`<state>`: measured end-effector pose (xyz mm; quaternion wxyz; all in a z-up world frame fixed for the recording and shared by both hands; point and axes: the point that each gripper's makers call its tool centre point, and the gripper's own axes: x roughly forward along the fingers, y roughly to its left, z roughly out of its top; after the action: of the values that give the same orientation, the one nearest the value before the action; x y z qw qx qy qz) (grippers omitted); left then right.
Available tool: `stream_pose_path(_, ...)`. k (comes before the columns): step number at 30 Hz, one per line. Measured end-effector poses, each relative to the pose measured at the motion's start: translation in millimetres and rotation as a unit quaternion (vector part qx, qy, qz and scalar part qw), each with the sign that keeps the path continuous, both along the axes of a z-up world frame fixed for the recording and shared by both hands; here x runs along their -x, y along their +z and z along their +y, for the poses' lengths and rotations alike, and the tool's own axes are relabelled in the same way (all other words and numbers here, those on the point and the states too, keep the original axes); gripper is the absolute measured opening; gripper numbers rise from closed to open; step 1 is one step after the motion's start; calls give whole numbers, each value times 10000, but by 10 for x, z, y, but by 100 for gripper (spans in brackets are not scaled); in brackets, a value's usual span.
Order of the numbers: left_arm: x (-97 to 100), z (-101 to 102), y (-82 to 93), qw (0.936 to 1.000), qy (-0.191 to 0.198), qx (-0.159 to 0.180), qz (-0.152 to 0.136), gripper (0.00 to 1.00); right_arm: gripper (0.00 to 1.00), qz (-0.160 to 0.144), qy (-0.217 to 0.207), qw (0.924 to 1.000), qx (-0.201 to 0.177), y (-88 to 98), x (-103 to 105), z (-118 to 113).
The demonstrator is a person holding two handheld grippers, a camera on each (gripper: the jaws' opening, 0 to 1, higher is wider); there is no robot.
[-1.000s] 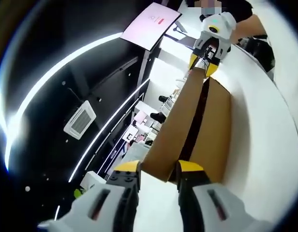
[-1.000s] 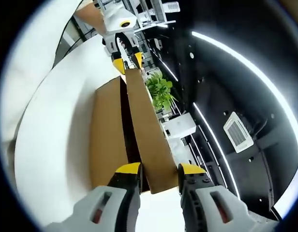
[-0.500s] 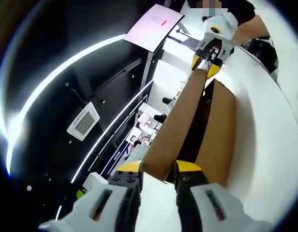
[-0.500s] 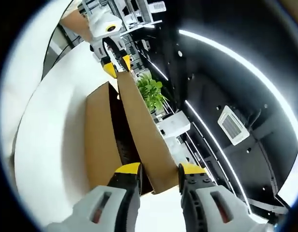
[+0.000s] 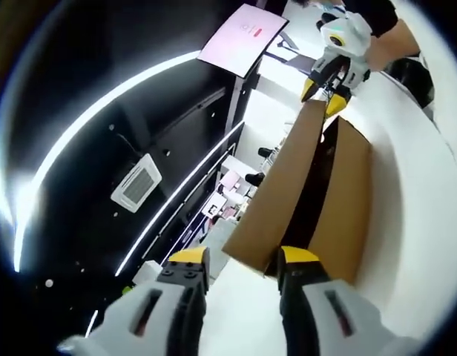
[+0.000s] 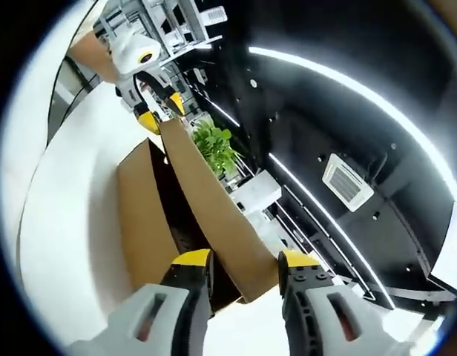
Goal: Operate the shoe box by opening the lid, removing the specified soft item, and placing it in the target area until the item is outside and the box remains undamaged.
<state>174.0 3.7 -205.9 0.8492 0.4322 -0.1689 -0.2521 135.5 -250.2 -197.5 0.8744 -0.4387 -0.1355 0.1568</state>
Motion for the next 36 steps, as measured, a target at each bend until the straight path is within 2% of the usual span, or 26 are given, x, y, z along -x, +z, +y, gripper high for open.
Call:
stream_pose_path(3, 12, -34, 30, 9994, -103, 268, 174, 38, 43, 27, -87, 9990, -439, 27, -21, -82)
stream_pose_path(4, 21, -55, 33, 9988, -143, 404, 254, 39, 46, 94, -148, 9977, -651, 23, -37, -130)
stream_pose_path(5, 29, -77, 36, 9981, -195, 472, 335, 42, 49, 128, -166, 9973, -711, 16, -42, -145)
stream_pose_path(6, 22, -73, 51, 9986, -165, 434, 268, 43, 51, 186, -191, 9959, -869, 14, -52, -159)
stream_pose_path(10, -2, -67, 44, 9984, -143, 463, 284, 42, 50, 409, -247, 9897, -1349, -24, -87, -216)
stream_pose_path(13, 11, -115, 80, 9979, -135, 548, 315, 42, 47, 584, -205, 9812, -1829, -49, -117, -243)
stream_pose_path(17, 22, -156, 101, 9982, -111, 520, 287, 41, 41, 613, -163, 9777, -2000, -39, -130, -224)
stream_pose_path(19, 22, -170, 95, 9983, -96, 490, 294, 40, 38, 468, -168, 9795, -1955, -11, -125, -195)
stream_pose_path(21, 25, -188, 73, 9982, -116, 467, 351, 40, 37, 345, -225, 9821, -1838, 5, -125, -163)
stream_pose_path(26, 17, -209, 29, 9958, -216, 649, 604, 40, 37, 387, -311, 9800, -1925, -24, -181, -136)
stream_pose_path(27, 18, -212, 28, 9955, -229, 670, 624, 40, 37, 315, -315, 9786, -2009, -3, -184, -139)
stream_pose_path(29, 30, -216, 43, 9933, -323, 837, 725, 40, 34, 220, -414, 9773, -2065, 20, -189, -159)
stream_pose_path(30, 41, -233, 61, 9899, -424, 1057, 847, 41, 33, 79, -532, 9750, -2157, 59, -184, -186)
stream_pose_path(34, 43, -225, 103, 9785, -597, 1514, 1266, 41, 34, 38, -540, 9747, -2166, 66, -226, -157)
stream_pose_path(36, 57, -230, 148, 9705, -737, 1792, 1436, 40, 33, 37, -464, 9712, -2336, 84, -237, -167)
